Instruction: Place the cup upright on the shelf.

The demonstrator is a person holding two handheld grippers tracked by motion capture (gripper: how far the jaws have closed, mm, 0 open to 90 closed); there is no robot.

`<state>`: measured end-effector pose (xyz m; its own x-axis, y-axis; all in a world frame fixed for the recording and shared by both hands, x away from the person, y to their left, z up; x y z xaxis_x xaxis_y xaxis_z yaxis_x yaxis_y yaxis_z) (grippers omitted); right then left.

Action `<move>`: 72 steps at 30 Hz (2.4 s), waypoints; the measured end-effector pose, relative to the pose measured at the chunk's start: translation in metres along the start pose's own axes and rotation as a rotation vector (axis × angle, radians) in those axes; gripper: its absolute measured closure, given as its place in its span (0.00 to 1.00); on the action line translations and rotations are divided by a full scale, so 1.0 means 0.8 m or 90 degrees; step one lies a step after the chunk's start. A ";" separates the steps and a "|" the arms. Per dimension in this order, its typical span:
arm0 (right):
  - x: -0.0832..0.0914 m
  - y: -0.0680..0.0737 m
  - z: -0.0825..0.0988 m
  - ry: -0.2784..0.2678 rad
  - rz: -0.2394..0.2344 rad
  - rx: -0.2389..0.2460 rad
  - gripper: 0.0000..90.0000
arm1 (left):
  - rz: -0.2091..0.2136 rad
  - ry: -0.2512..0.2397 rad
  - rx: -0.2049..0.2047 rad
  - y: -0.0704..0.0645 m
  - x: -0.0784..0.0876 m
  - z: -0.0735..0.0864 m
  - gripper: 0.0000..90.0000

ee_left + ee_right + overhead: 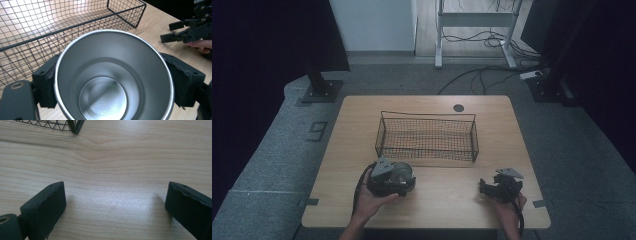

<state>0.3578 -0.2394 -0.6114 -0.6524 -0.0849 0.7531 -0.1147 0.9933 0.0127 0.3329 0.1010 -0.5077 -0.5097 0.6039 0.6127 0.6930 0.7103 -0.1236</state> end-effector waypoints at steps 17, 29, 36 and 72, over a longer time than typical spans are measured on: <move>0.000 0.000 0.000 -0.001 0.001 -0.001 0.04 | 0.013 0.006 -0.013 0.003 0.005 -0.023 0.16; 0.000 0.000 0.000 -0.001 0.001 -0.002 0.04 | 0.020 0.013 -0.010 0.009 0.004 -0.033 0.16; 0.000 0.000 0.000 -0.001 0.002 -0.002 0.04 | 0.024 0.012 -0.007 0.012 0.005 -0.040 0.16; 0.000 -0.001 0.000 -0.002 0.002 -0.002 0.05 | 0.045 -0.003 -0.007 0.013 0.009 -0.089 0.16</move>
<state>0.3578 -0.2401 -0.6112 -0.6549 -0.0815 0.7513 -0.1100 0.9939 0.0119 0.3729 0.0870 -0.4492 -0.4614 0.6544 0.5990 0.7327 0.6618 -0.1586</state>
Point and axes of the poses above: each handheld gripper's, and its own axes: x roughly backward along the jaws, z roughly out of its underside, y roughly to its left, the point moved 8 cm from there along -x, roughly forward along the jaws, and after that the axes turned 5 degrees about y, right-handed, at the moved point
